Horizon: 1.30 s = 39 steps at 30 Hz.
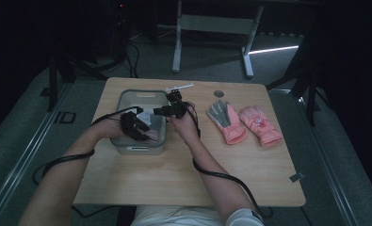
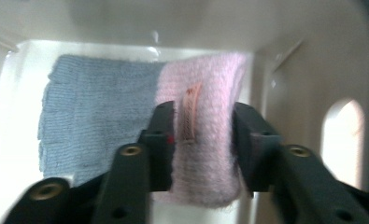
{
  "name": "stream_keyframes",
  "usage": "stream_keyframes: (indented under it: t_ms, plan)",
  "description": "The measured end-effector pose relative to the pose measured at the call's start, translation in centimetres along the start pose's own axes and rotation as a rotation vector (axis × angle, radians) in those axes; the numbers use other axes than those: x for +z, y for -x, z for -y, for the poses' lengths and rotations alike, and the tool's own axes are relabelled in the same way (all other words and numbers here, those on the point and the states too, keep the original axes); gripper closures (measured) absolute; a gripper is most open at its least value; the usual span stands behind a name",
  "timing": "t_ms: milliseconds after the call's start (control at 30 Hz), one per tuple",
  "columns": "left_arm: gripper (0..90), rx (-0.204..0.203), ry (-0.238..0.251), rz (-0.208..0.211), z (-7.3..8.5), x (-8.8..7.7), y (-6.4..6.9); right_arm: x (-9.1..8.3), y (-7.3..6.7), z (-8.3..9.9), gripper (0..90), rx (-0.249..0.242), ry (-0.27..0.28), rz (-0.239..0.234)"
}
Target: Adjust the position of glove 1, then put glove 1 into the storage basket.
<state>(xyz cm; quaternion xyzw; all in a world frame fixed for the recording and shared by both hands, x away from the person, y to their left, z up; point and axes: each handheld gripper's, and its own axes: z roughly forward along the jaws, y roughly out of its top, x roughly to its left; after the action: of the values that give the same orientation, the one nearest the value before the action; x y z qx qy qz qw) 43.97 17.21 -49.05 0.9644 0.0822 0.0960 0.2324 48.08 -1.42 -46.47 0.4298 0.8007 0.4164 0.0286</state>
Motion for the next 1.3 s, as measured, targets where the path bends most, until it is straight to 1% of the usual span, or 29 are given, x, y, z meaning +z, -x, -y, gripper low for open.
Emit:
stream_keyframes:
  t_ms: [67,100,133,200,233,300,367,400,533,567,600,633,667,700,733,800,833,867,900,933,1000,1033,1067,1100,1167,1200,1233,1267,1300]
  plan:
    - [53.3,-0.028,0.016,-0.010,-0.1,-0.7,0.0,-0.8,0.2,0.1,48.6,-0.005,0.014,0.000]
    - [50.7,-0.033,0.015,-0.029,-0.3,-1.0,0.1,-1.1,0.3,0.2,47.2,-0.004,0.017,-0.002]
    - [49.3,-0.053,0.027,-0.043,-0.4,-1.3,0.2,-1.4,0.4,0.3,46.2,-0.005,0.022,-0.005]
    - [47.4,-0.057,0.048,-0.062,-0.8,-2.0,0.5,-2.2,0.6,0.7,44.5,-0.010,0.031,-0.006]
    - [46.1,-0.065,0.062,-0.067,-1.0,-2.3,0.7,-2.6,0.7,0.9,43.0,-0.011,0.038,-0.010]
    - [44.5,-0.072,0.085,-0.069,-1.4,-2.6,1.1,-3.2,0.9,1.2,40.8,-0.020,0.042,-0.011]
    - [43.4,-0.088,0.103,-0.072,-1.8,-2.9,1.5,-3.8,1.1,1.6,37.2,-0.031,0.038,-0.015]
    - [43.2,-0.090,0.109,-0.062,-2.0,-3.0,1.6,-4.1,1.2,1.8,35.4,-0.038,0.038,-0.017]
    - [43.1,-0.115,0.120,-0.062,-3.0,-3.3,2.0,-5.1,1.7,2.4,30.1,-0.059,0.045,-0.025]
    - [43.1,-0.115,0.125,-0.061,-3.2,-3.4,2.1,-5.4,1.8,2.6,29.9,-0.065,0.049,-0.025]
    - [43.1,-0.120,0.137,-0.064,-3.5,-3.5,2.2,-5.6,1.9,2.8,28.8,-0.064,0.050,-0.027]
    - [43.1,-0.129,0.138,-0.068,-3.8,-3.6,2.3,-5.9,2.1,2.9,27.5,-0.061,0.052,-0.031]
    - [43.1,-0.133,0.146,-0.069,-4.1,-3.6,2.5,-6.2,2.3,3.1,26.5,-0.063,0.055,-0.040]
    - [43.1,-0.133,0.139,-0.079,-4.4,-3.5,2.6,-6.4,2.5,3.3,25.5,-0.061,0.057,-0.048]
    - [43.3,-0.141,0.125,-0.092,-4.7,-3.4,2.8,-6.7,2.7,3.4,25.2,-0.058,0.065,-0.052]
    - [43.3,-0.156,0.134,-0.097,-5.3,-3.0,3.1,-7.2,3.1,3.8,25.0,-0.054,0.073,-0.054]
    - [43.3,-0.164,0.124,-0.102,-5.6,-2.8,3.3,-7.4,3.3,4.0,24.5,-0.055,0.071,-0.051]
    - [43.2,-0.164,0.135,-0.100,-5.8,-2.6,3.6,-7.6,3.5,4.2,23.8,-0.056,0.070,-0.051]
    - [42.9,-0.165,0.146,-0.087,-6.1,-2.5,3.9,-7.8,3.7,4.4,21.1,-0.062,0.069,-0.057]
    - [41.5,-0.165,0.149,-0.083,-6.5,-2.3,4.3,-8.1,3.9,4.6,19.1,-0.073,0.067,-0.060]
    - [40.7,-0.165,0.149,-0.083,-6.5,-2.3,4.3,-8.4,4.1,4.7,19.1,-0.081,0.066,-0.057]
    - [40.7,-0.154,0.157,-0.072,-7.3,-2.0,5.2,-8.4,4.1,4.7,19.2,-0.081,0.066,-0.057]
    - [37.8,-0.156,0.159,-0.074,-7.7,-1.8,5.6,-9.3,4.8,5.1,19.4,-0.095,0.075,-0.041]
    - [36.3,-0.156,0.158,-0.070,-8.0,-1.6,5.9,-9.6,5.1,5.3,19.5,-0.102,0.081,-0.030]
    - [33.1,-0.157,0.157,-0.069,-8.6,-1.2,6.5,-10.3,5.8,5.6,19.4,-0.138,0.090,0.012]
    - [30.5,-0.152,0.163,-0.066,-8.8,-1.1,6.7,-10.5,6.1,5.8,19.0,-0.151,0.089,0.024]
    - [27.4,-0.154,0.160,-0.070,-9.1,-0.9,7.0,-10.8,6.4,6.0,18.0,-0.151,0.087,0.021]
    - [26.2,-0.155,0.162,-0.072,-9.3,-0.8,7.2,-11.1,6.6,6.1,16.5,-0.148,0.090,0.017]
    - [23.5,-0.155,0.172,-0.073,-9.4,-0.7,7.3,-11.3,6.9,6.3,15.7,-0.145,0.094,0.021]
